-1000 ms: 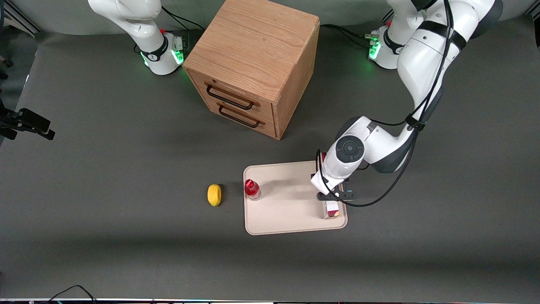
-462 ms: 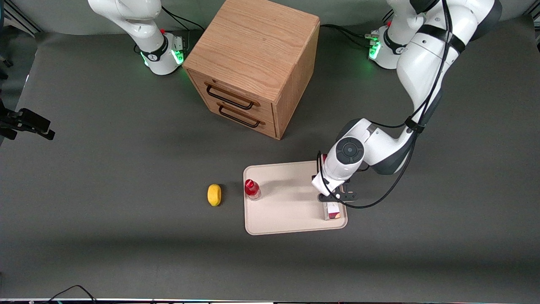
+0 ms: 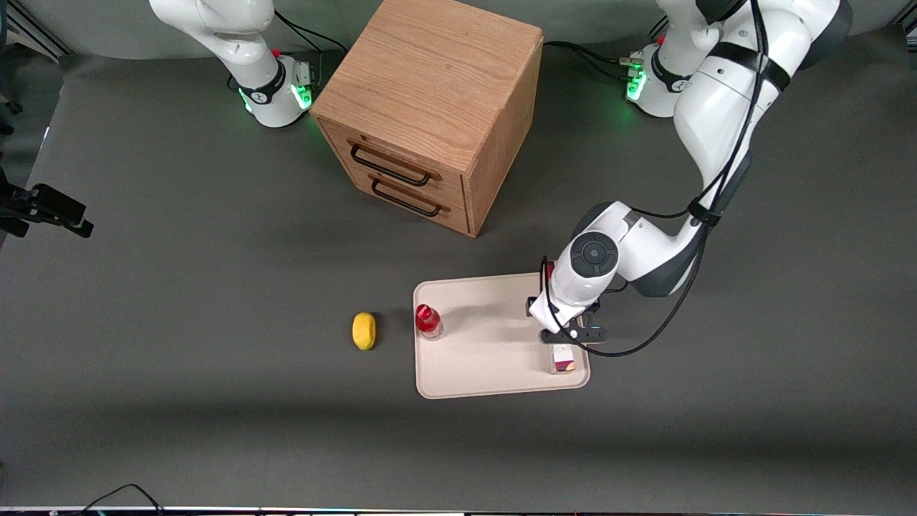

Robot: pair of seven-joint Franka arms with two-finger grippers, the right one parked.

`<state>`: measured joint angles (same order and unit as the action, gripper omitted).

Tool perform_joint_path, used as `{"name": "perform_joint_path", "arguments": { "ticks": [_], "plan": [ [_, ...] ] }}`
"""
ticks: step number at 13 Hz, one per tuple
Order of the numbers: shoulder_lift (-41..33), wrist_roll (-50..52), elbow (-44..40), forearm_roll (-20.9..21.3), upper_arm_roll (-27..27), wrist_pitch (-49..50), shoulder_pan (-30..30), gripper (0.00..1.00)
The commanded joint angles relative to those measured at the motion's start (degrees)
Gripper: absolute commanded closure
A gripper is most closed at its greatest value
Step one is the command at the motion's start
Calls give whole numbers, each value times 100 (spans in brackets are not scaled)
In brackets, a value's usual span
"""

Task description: Place red cookie box on tray

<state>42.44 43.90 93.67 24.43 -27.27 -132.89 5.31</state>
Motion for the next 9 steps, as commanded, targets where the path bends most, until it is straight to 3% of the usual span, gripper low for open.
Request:
{"name": "perform_joint_path", "arguments": {
  "ticks": [1, 5, 7, 9],
  "plan": [
    [-60, 92, -94, 141, -6, 61, 5, 0],
    [-770, 40, -130, 27, -67, 701, -56, 0],
    [-1445, -187, -130, -410, -129, 1376, -162, 0],
    [-2140, -1456, -138, -1111, -77, 2307, -337, 0]
  ]
}}
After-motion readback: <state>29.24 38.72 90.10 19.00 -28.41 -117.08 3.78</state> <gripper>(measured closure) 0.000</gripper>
